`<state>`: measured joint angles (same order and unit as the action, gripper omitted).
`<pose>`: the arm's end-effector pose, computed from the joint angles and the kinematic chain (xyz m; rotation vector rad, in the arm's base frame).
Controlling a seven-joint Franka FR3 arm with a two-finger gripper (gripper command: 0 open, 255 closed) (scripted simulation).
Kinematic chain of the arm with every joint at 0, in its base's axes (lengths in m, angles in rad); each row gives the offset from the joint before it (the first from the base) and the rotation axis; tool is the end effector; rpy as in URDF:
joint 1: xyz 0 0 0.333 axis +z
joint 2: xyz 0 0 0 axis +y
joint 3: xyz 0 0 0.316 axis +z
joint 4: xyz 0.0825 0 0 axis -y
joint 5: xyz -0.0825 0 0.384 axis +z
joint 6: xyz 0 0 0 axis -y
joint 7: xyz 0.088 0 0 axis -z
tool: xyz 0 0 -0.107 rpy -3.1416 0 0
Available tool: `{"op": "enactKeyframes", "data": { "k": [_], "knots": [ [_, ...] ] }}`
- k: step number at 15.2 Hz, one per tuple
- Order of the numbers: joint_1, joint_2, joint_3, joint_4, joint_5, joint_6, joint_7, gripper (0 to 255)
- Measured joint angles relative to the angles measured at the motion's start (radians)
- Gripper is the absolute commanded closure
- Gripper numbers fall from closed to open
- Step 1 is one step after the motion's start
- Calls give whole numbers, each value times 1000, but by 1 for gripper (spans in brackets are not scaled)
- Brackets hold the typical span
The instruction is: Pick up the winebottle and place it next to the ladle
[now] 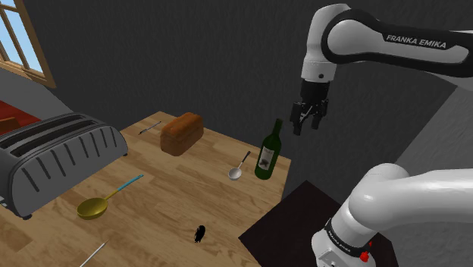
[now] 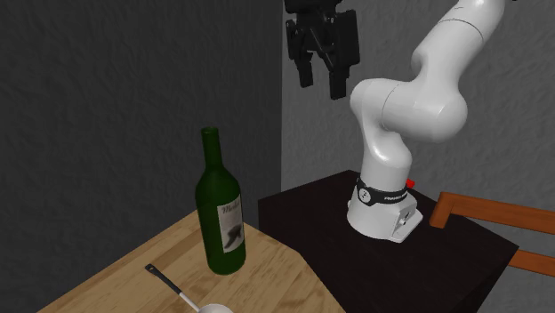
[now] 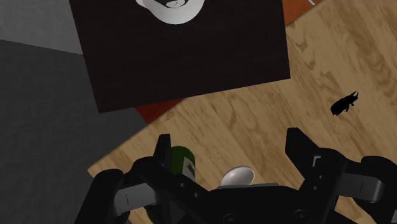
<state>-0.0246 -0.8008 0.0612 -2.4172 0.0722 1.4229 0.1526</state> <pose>0.2836 0.0234 0.5546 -3.1077 0.2104 0.3063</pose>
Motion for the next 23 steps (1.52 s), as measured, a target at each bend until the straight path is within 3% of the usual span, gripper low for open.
{"op": "enactKeyframes", "data": {
  "k": [3,15,23],
  "knots": [
    [-8,11,-10,-16,-17,51,-15,0],
    [-72,212,-91,-66,-129,552,-111,0],
    [-82,260,-105,-129,-142,689,-121,0]
  ]
}}
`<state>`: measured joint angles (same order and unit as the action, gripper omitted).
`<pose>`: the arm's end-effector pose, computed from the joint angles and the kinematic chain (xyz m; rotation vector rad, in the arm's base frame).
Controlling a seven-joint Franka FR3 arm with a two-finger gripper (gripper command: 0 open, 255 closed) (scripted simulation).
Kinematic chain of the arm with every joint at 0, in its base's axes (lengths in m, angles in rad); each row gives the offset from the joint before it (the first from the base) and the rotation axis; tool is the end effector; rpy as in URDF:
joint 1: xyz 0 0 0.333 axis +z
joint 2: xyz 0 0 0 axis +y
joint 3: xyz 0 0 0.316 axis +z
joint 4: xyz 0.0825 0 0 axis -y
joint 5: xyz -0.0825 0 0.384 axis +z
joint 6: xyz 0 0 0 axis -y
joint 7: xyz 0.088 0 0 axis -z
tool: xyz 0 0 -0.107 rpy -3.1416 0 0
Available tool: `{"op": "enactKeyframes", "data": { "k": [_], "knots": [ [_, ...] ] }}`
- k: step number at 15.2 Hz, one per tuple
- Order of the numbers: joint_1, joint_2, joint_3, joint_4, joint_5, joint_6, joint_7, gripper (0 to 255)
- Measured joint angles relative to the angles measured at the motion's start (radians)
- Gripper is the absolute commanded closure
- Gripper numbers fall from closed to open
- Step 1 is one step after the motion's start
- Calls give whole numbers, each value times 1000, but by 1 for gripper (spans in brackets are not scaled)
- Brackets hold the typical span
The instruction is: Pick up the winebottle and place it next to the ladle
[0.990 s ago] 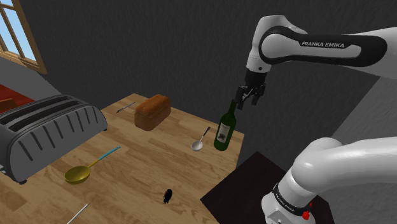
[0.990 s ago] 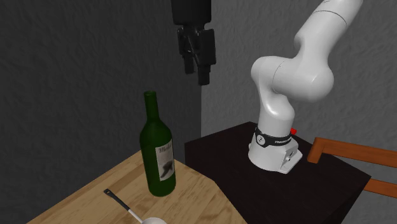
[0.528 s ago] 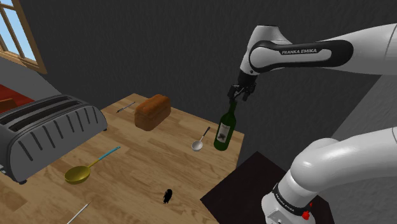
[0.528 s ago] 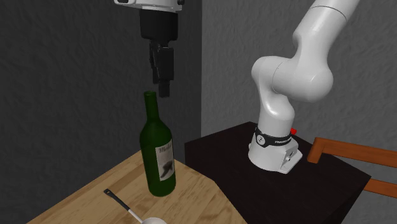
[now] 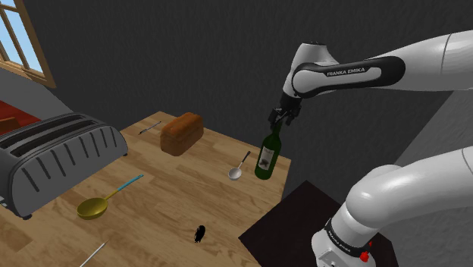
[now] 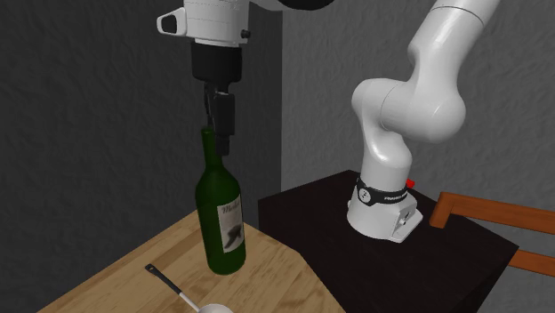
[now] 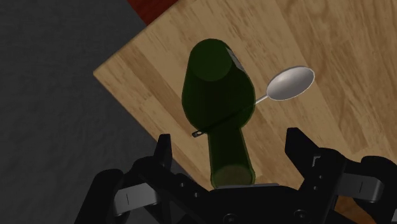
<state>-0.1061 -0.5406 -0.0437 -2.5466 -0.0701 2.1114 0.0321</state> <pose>0.3851 -0.0619 0.4620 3.0842 -0.2224 0.1593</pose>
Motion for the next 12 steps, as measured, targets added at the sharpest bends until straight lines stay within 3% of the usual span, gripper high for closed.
{"op": "enactKeyframes", "data": {
  "k": [7,8,12],
  "knots": [
    [0,6,0,-7,0,14,1,0],
    [0,6,0,-7,0,14,1,255],
    [0,6,0,-7,0,14,1,255]
  ]
}}
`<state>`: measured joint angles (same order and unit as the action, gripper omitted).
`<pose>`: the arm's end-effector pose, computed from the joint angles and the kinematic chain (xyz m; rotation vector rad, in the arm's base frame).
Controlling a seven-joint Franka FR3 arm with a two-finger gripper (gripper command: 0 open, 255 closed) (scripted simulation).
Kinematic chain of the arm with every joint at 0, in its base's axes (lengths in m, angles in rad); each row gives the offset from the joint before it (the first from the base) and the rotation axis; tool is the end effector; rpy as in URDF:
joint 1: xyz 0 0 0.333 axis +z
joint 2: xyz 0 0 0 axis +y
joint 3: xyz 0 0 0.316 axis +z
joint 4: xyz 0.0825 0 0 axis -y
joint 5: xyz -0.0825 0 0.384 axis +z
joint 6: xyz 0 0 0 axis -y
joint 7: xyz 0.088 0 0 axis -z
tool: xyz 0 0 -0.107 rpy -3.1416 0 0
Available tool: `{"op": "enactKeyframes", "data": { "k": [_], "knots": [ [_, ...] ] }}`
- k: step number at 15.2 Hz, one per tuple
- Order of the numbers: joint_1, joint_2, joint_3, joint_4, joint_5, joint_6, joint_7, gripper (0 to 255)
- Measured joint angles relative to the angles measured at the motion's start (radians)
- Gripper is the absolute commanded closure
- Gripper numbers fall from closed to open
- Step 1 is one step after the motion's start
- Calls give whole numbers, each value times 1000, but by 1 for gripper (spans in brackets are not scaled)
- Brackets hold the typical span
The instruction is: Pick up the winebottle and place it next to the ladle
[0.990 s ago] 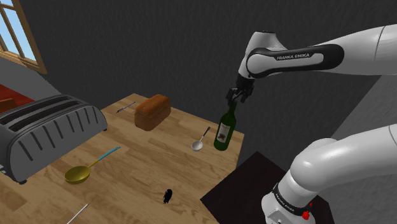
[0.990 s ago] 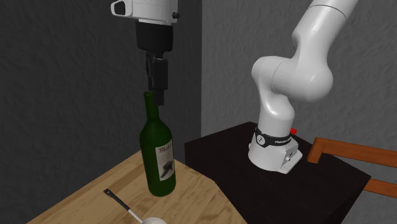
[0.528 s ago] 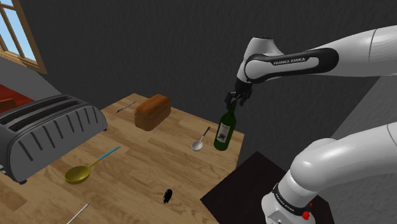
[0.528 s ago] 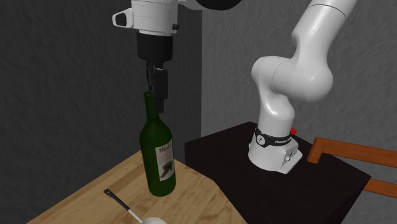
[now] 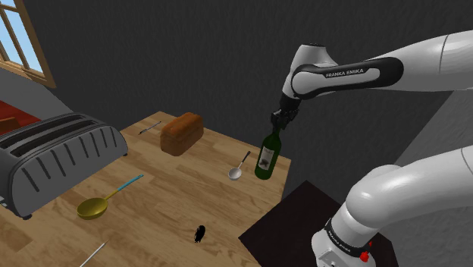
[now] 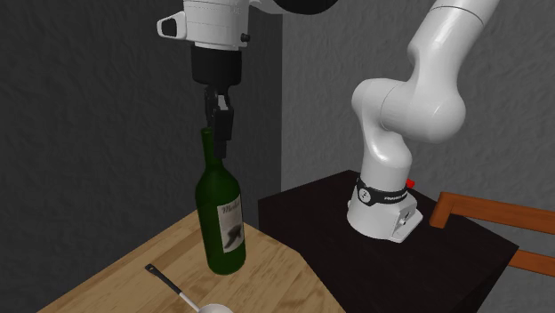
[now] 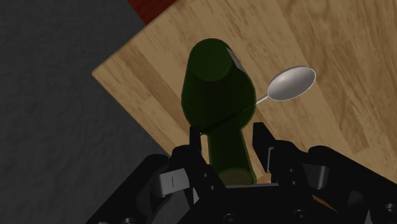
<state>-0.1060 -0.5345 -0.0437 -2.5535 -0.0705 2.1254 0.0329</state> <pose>0.3859 -0.0618 0.4577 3.0840 -0.2220 0.1609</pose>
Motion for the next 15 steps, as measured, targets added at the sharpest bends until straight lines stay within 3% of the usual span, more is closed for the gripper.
{"op": "enactKeyframes", "data": {
  "k": [7,15],
  "knots": [
    [0,-2,0,5,0,-7,-1,255],
    [2,-27,3,87,4,-114,-4,255]
  ]
}}
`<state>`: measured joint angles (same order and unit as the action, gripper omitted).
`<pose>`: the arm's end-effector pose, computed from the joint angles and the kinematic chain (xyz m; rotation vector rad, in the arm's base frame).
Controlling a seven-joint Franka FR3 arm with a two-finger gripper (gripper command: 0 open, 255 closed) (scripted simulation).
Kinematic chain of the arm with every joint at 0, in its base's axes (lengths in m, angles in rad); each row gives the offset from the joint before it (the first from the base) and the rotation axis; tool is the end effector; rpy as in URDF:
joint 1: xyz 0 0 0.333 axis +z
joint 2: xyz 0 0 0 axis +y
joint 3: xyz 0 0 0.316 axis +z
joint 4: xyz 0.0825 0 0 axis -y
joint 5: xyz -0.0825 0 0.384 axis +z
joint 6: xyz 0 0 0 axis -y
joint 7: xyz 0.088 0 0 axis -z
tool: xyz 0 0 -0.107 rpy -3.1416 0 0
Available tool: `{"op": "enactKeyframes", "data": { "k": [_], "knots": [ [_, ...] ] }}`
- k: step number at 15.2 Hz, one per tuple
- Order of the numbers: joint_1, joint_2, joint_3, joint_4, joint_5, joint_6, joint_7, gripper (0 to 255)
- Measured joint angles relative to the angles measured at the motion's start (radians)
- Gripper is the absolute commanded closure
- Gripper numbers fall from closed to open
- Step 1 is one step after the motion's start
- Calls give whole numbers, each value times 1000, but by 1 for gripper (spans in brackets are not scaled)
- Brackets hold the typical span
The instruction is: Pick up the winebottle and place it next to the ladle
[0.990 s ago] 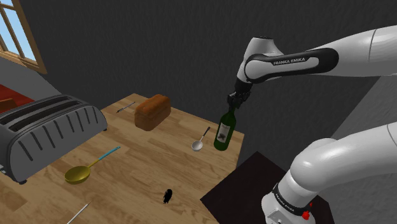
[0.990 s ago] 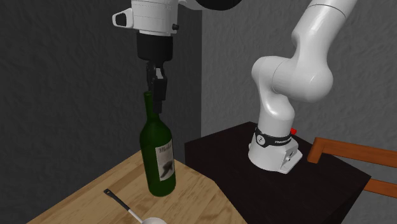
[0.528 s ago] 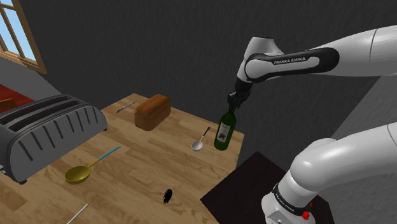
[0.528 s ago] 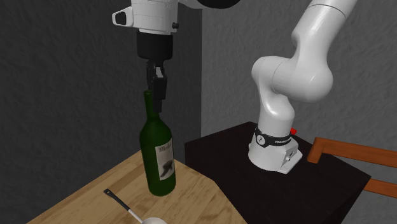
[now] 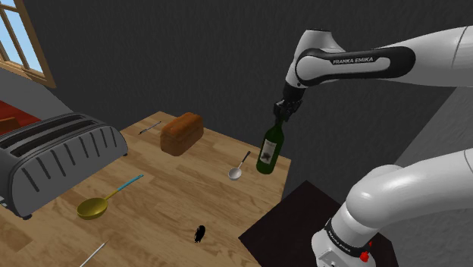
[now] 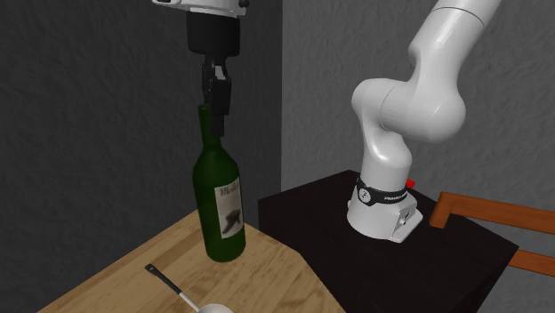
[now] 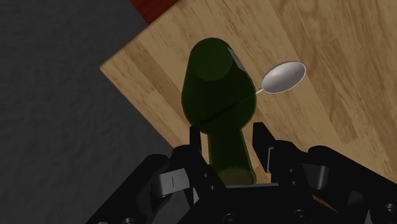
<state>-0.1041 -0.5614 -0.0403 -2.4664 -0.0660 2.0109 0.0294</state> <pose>0.3856 -0.0612 0.4992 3.0841 -0.2221 0.1601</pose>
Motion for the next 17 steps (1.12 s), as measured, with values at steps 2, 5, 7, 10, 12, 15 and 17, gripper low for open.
{"op": "enactKeyframes", "data": {
  "k": [2,5,7,10,12,15,17],
  "knots": [
    [-1,-5,-1,26,0,-31,-3,255],
    [0,-7,0,62,2,-69,-5,255],
    [0,-8,1,88,3,-96,-6,255],
    [1,-8,3,130,4,-138,-6,255],
    [2,-8,3,156,5,-164,-7,255],
    [1,-5,2,195,5,-200,-10,255],
    [1,-1,3,229,6,-230,-11,255]
  ]
}}
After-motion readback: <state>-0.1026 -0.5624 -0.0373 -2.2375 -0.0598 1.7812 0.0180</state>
